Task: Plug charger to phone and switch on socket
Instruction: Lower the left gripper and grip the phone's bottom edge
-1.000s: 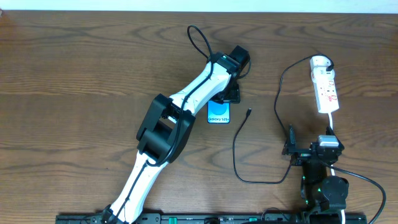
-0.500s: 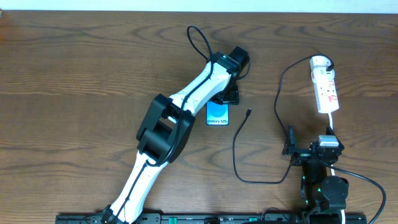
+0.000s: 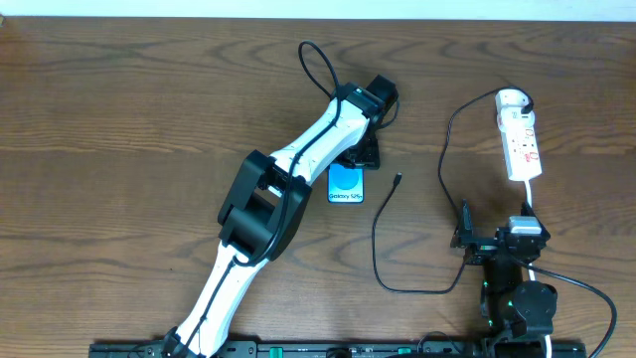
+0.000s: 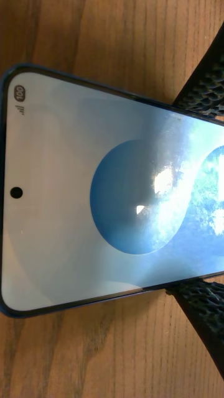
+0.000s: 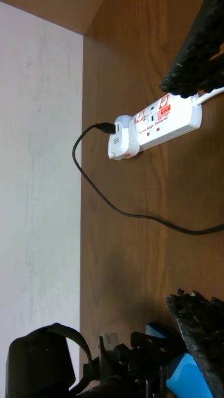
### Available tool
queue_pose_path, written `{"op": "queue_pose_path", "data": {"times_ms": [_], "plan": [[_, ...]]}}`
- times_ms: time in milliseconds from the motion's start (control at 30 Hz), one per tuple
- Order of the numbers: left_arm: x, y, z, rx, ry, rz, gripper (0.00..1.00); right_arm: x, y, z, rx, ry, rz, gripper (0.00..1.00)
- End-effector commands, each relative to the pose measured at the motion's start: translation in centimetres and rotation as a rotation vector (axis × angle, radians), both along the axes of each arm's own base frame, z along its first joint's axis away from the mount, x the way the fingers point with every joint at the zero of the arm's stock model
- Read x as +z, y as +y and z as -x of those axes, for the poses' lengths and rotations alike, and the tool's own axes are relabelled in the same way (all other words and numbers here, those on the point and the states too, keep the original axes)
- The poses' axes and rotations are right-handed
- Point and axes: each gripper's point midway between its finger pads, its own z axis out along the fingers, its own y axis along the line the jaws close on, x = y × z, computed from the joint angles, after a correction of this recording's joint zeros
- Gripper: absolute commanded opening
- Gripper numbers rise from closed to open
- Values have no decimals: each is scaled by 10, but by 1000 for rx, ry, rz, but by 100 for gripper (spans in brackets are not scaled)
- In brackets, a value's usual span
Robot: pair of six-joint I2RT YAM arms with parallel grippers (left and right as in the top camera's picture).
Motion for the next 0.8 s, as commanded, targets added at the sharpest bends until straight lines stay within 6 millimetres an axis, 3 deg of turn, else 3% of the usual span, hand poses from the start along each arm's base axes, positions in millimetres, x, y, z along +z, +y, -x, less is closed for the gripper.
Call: {"op": "queue_pose_path", "data": {"times_ms": [0,100,267,533,700,767], "plan": [[6,5,1,0,-10,-14,76,0,1,0,4,0,1,99],[4,6,2,0,-4,-18,95,0,1,0,3,0,1,99],[1,7,4,-1,-1,-21,97,0,1,0,3,0,1,99],[-10,12,11,-1,22,-37,96,0,1,0,4,0,1,99],[-17,17,18,2,44,-53,81,0,1,0,3,0,1,99],[-17,17,18,2,44,-53,80,0,1,0,4,0,1,99]]}}
